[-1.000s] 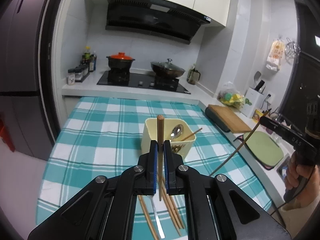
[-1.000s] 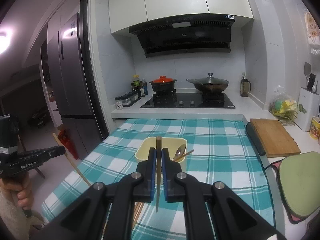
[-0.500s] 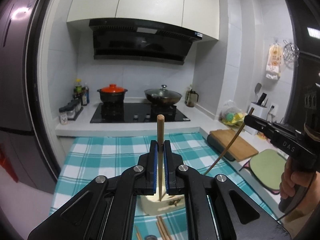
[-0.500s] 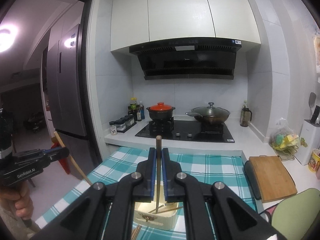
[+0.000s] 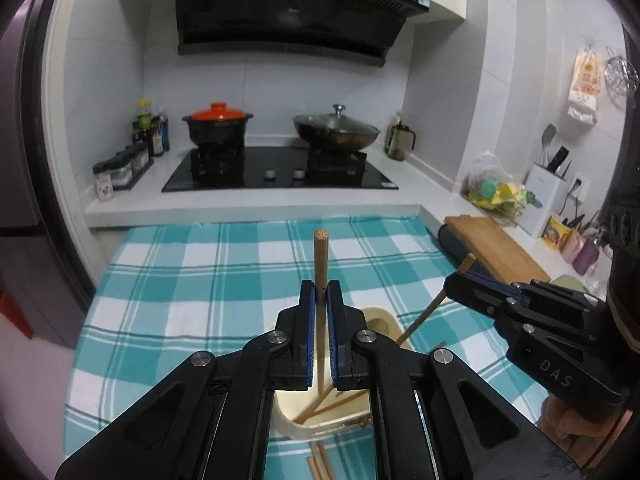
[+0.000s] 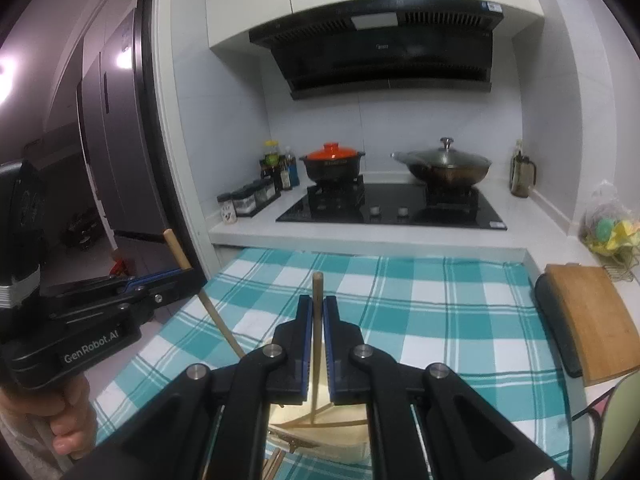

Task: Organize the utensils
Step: 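Carry the chopstick over the holder with the left tool and release it, then move both tools back over the chopsticks and spoon on the cloth, then grasp a single wooden chopstick with the right tool and lift it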

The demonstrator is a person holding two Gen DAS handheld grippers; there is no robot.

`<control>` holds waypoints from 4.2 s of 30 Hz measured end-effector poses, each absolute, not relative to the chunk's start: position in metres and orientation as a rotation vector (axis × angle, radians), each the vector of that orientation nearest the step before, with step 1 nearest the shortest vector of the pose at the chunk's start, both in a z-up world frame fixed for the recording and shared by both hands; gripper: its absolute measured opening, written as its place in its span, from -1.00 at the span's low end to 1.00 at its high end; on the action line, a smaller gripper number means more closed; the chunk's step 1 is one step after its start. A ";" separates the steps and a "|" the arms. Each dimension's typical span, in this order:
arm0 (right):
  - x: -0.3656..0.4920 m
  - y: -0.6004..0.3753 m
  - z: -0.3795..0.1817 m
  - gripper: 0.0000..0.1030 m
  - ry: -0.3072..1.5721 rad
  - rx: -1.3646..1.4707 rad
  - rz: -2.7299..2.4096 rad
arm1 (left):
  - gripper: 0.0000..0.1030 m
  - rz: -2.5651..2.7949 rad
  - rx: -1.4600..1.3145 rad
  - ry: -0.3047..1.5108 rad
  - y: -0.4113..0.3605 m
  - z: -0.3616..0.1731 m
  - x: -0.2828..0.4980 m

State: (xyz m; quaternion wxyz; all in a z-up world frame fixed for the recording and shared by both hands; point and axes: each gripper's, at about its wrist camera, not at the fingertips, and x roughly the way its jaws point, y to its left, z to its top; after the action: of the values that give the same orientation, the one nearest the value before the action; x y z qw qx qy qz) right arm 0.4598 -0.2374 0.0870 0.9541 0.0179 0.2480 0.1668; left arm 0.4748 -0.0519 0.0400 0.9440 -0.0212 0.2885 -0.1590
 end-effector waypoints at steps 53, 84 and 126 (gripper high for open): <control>0.168 -0.248 -0.099 -0.09 0.730 0.006 0.242 | 0.77 -0.080 -0.030 0.940 0.024 -0.177 0.299; 0.333 -0.177 -0.148 -0.75 1.020 0.080 0.352 | 0.96 -0.035 -0.001 0.937 0.024 -0.195 0.308; 0.242 -0.264 -0.156 0.24 0.874 -0.053 0.027 | 0.99 -0.027 0.015 0.951 0.036 -0.195 0.294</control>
State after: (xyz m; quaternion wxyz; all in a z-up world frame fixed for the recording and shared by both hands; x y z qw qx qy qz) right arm 0.2418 -0.2644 -0.1558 0.9057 -0.0254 0.4230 0.0130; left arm 0.2939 0.0355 -0.1948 0.8890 0.0072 0.4577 -0.0131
